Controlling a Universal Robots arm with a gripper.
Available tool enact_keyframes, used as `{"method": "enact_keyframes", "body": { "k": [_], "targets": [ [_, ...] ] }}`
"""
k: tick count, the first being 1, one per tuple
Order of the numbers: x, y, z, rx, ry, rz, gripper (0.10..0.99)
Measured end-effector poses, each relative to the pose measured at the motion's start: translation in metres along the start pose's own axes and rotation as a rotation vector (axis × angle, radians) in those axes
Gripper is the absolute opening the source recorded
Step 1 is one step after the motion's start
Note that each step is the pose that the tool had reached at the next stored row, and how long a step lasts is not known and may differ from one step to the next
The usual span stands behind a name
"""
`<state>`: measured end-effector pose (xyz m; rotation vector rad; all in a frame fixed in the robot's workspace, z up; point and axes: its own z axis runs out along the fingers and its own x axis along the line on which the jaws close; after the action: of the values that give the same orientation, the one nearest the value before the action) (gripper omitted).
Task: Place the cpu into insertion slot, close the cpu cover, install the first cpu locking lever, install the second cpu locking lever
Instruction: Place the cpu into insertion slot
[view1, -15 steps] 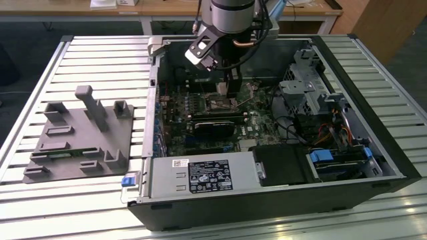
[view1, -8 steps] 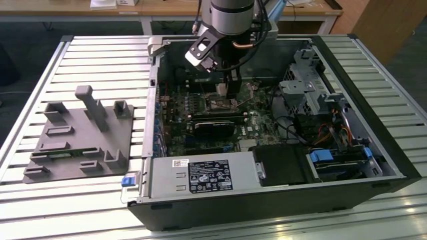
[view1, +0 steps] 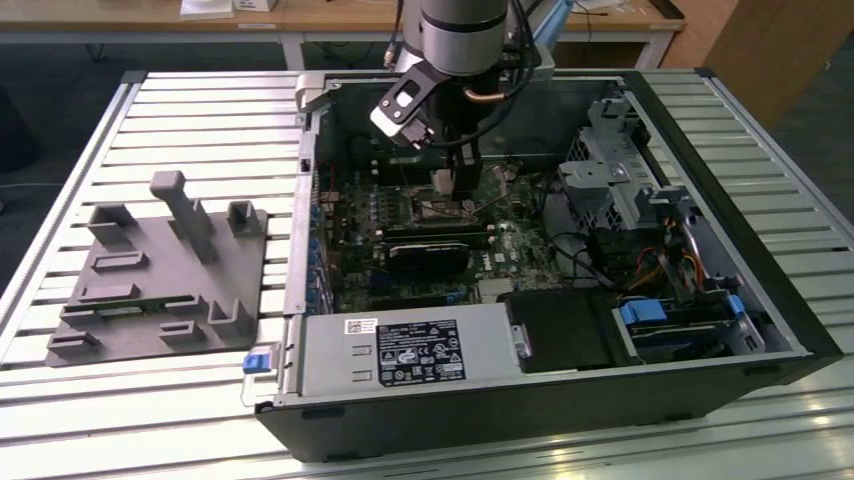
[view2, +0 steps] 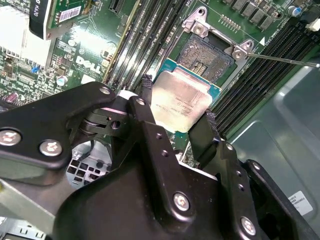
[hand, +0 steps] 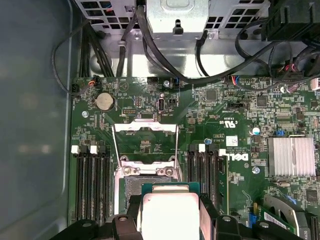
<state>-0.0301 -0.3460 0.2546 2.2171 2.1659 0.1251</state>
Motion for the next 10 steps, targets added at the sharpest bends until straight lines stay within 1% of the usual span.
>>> {"method": "enact_keyframes", "body": {
  "k": [6,10],
  "targets": [
    [-0.0001,-0.0003,0.0041,0.0,0.0003,0.0,0.541],
    [0.0001,-0.0004,0.0048,0.002,0.0002,0.0,0.541]
  ]
}}
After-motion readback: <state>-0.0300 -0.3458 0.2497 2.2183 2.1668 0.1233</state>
